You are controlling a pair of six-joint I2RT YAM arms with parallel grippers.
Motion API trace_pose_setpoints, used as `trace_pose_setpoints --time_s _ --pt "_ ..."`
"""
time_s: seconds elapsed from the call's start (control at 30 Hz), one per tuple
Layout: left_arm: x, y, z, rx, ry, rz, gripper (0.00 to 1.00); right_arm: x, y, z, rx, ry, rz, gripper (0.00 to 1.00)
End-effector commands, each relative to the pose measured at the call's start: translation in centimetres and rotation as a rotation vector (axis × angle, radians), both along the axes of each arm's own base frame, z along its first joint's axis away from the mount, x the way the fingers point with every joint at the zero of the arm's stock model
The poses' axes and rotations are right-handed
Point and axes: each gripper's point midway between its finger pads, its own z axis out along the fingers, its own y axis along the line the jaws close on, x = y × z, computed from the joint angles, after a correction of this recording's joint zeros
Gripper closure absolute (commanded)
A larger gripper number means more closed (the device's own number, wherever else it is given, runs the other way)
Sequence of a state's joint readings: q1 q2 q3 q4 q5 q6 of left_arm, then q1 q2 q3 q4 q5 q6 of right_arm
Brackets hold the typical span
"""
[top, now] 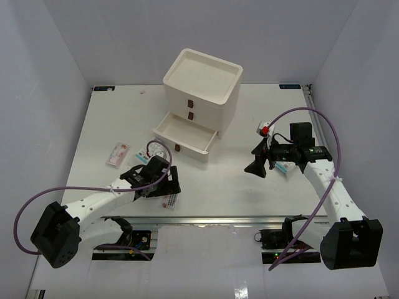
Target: Organize the makeup
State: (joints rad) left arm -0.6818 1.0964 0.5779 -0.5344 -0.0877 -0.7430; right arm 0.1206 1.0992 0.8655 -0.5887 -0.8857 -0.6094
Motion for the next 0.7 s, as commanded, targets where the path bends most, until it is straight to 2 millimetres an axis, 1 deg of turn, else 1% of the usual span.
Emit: trace_pose_setpoints --time_s 0.0,0.17,0.4,0.53,0.67 --pt "0.4 1.8 0.2 0.157 -0.023 0.074 0.02 -0.2 0.4 1.5 0.043 -0.071 0.026 0.03" --pt "0.1 1.0 -1.0 0.226 0.023 0.006 0.02 -0.5 0.5 1.6 0.057 -0.067 0.035 0.03" --pt "0.2 -0.8 -1.4 0.226 0.053 -0.097 0.02 -0.8 0.7 1.7 0.068 -0.067 0.043 0.03" --pt "0.2 -0.9 -2.0 0.251 0.072 -0.116 0.02 -0.8 0.7 1.8 0.070 -0.065 0.044 0.03" --pt "-0.1 -0.8 -2.7 0.267 0.095 -0.111 0.05 -0.8 0.6 1.7 0.070 -0.063 0.043 0.03"
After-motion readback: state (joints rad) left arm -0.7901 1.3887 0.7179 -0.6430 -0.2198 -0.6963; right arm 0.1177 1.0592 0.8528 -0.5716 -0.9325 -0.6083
